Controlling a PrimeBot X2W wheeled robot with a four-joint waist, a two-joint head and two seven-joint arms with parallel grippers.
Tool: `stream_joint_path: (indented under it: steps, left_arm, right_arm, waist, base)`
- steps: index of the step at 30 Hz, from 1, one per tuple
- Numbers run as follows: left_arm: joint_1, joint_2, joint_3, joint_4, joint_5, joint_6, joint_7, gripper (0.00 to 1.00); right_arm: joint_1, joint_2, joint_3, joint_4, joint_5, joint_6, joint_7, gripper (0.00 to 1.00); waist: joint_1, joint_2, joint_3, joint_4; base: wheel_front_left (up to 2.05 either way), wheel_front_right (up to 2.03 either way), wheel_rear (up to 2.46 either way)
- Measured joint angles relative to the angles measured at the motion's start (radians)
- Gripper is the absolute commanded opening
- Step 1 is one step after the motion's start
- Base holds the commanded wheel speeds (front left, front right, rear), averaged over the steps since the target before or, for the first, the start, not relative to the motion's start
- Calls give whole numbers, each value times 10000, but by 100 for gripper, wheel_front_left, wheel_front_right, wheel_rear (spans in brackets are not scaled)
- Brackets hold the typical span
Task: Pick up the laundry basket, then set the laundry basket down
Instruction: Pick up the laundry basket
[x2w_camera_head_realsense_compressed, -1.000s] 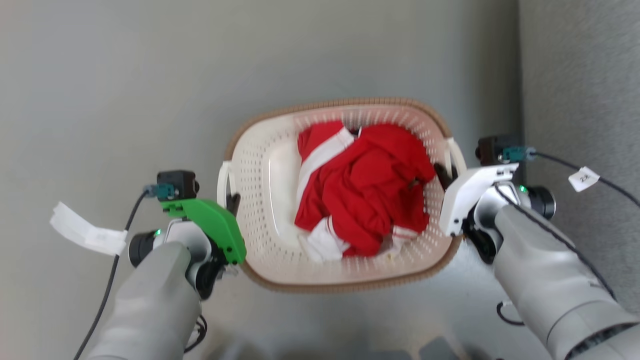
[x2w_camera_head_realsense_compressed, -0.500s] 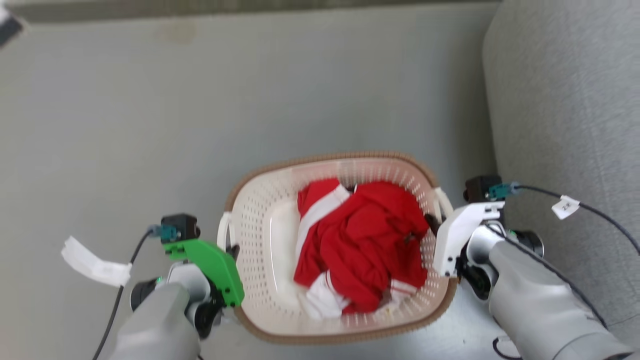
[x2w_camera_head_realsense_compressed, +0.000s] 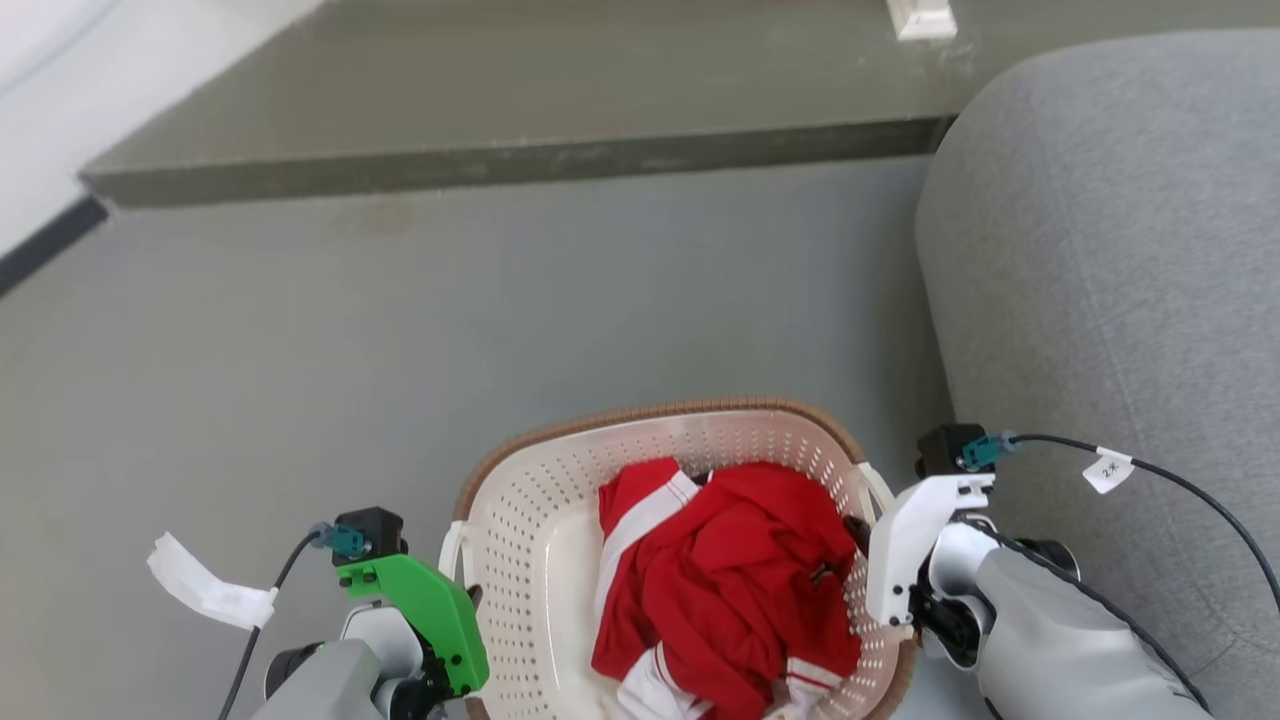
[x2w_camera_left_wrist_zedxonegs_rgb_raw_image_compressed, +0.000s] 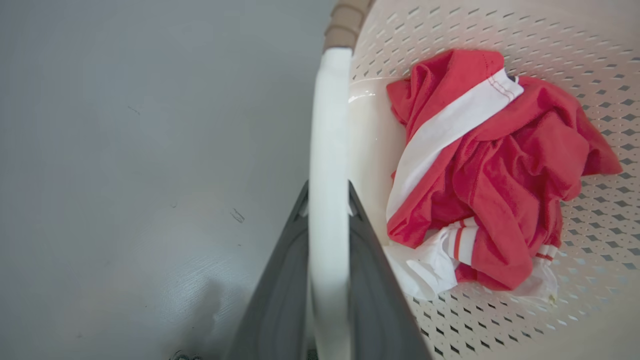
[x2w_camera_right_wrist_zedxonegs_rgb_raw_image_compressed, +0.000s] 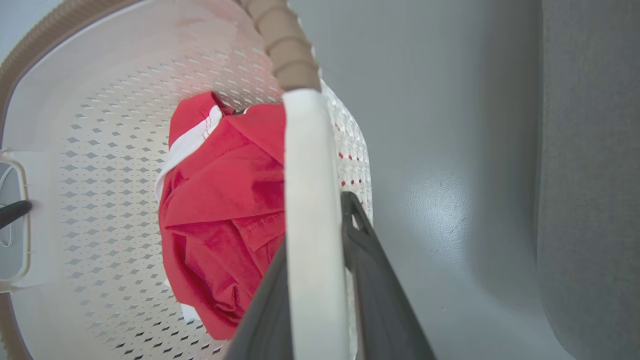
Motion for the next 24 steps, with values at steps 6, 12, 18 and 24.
stream_joint_path:
  steps: [6,12,18,24]
  left_arm:
    - [104,10,-128,25,-104,0,274,0]
    - [105,15,-224,86,-205,0,489,0]
    - [105,17,-265,159,-274,0,700,0]
    - [102,31,-295,228,-293,0,807,0]
  right_arm:
    - [98,-13,144,2,280,-58,257,0]
    - [176,-36,303,-27,639,-84,525,0]
    - [211,-44,424,-27,796,-86,688,0]
    - [209,-73,594,-25,986,-86,830,0]
  waist:
    - [0,0,-532,-87]
    - [0,0,-762,-140]
    - [0,0,-821,-133]
    - [0,0,-816,-120]
  base:
    - [0,0,0]
    - [0,0,0]
    - [0,0,0]
    - [0,0,0]
